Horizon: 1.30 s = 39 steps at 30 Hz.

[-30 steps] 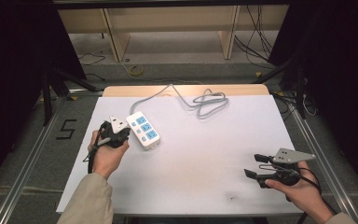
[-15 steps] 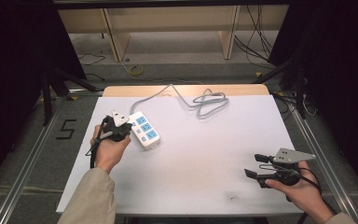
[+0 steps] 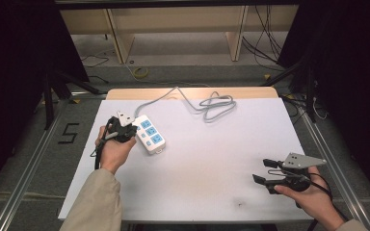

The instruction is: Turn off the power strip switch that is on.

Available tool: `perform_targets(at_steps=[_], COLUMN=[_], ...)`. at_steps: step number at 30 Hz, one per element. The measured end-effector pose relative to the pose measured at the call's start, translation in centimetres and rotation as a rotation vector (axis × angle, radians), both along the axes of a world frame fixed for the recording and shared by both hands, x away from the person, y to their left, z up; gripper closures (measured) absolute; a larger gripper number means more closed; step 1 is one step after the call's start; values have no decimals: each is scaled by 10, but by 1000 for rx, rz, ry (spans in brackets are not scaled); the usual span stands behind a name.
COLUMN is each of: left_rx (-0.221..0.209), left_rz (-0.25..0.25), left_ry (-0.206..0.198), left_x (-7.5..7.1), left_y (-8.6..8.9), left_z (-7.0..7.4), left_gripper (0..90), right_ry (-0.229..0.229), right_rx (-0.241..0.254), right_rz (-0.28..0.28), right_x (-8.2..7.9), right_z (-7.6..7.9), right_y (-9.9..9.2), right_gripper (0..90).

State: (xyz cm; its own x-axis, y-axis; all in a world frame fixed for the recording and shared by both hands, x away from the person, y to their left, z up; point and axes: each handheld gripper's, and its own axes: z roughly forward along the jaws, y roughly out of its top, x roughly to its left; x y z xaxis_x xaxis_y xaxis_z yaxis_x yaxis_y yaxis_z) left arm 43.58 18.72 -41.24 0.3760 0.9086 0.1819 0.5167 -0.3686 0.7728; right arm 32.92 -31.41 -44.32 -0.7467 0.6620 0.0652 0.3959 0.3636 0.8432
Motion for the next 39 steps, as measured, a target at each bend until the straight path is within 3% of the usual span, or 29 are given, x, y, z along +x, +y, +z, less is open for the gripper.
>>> perform_targets(at_steps=[39], left_rx=[6], left_rz=[7], left_ry=[57], left_x=[20], left_y=[-1], left_z=[-2], left_gripper=[898], right_ry=[3], right_rx=[-2], right_rz=[1], right_x=[0], right_z=[0], right_y=[0], right_gripper=[280])
